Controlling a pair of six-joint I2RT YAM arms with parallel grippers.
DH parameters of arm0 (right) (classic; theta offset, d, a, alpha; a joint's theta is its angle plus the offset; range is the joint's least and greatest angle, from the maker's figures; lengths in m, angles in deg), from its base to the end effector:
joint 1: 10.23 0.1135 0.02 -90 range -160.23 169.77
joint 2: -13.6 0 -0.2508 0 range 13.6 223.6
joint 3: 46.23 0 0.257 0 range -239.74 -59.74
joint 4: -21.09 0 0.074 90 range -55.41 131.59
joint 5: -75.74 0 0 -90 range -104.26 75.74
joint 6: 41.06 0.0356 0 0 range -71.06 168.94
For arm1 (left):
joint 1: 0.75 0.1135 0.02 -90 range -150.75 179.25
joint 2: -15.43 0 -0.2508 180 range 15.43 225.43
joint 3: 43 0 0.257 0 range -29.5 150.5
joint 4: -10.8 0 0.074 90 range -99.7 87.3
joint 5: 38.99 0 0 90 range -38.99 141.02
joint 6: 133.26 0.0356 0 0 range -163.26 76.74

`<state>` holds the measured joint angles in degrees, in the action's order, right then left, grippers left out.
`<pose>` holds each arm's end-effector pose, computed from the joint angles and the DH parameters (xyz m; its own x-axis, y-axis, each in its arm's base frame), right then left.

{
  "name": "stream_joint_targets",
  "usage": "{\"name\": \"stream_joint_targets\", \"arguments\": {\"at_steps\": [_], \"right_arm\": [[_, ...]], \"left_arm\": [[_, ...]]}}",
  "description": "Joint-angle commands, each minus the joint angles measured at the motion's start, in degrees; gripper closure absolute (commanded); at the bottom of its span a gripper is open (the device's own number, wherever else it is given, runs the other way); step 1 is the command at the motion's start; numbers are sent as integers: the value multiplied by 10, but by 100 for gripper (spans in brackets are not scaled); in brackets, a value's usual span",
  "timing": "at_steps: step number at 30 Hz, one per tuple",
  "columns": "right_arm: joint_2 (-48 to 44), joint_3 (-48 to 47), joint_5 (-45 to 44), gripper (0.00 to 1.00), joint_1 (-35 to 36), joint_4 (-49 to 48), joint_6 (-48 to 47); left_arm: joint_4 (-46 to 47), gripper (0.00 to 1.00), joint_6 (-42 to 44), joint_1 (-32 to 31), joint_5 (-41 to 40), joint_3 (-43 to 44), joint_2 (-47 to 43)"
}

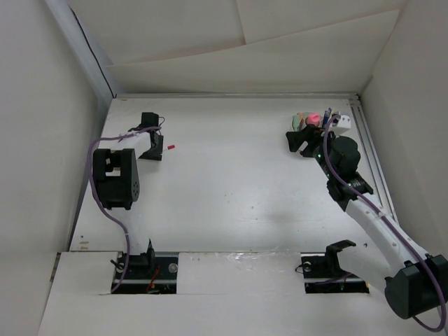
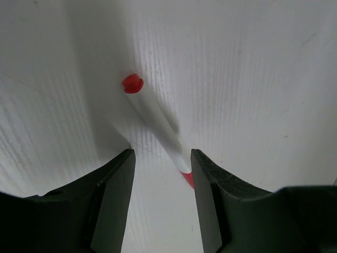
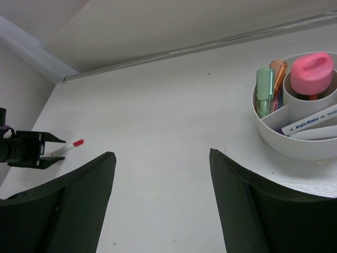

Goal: Sort the stationery into containers
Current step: Grab a piece of stationery with the left arm

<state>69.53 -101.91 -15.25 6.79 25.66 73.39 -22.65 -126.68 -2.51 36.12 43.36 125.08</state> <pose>0.2351 0.0713 0.3109 -0.1875 0.3754 -0.9077 -0.2182 0.8851 0.4111 0.3999 -0.0031 0.1574 0.0147 -0.9610 -0.2763 -0.8430 0.1367 -0.5202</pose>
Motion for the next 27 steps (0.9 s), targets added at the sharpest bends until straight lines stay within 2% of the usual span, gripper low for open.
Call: {"name": "stream_joint_targets", "arguments": {"at_steps": [1,7,15,18,27], "right_arm": [[-2,-5,7,22,7,-12,-10],[-7,-5,19,22,7,-12,-10],[-24,-5,19,22,-4,-7,-10],[-31,-5,24,22,-11,-7,-10],[-24,-5,35,22,-29,-1,-10]], "left_arm": [[-50,57,-30,4,-7,22,13],[-66,57,-35,4,-12,35,28],[-93,85,-35,4,-12,61,65],[-98,99,-25,4,-7,66,77],[-90,100,31,4,-7,72,52]]}}
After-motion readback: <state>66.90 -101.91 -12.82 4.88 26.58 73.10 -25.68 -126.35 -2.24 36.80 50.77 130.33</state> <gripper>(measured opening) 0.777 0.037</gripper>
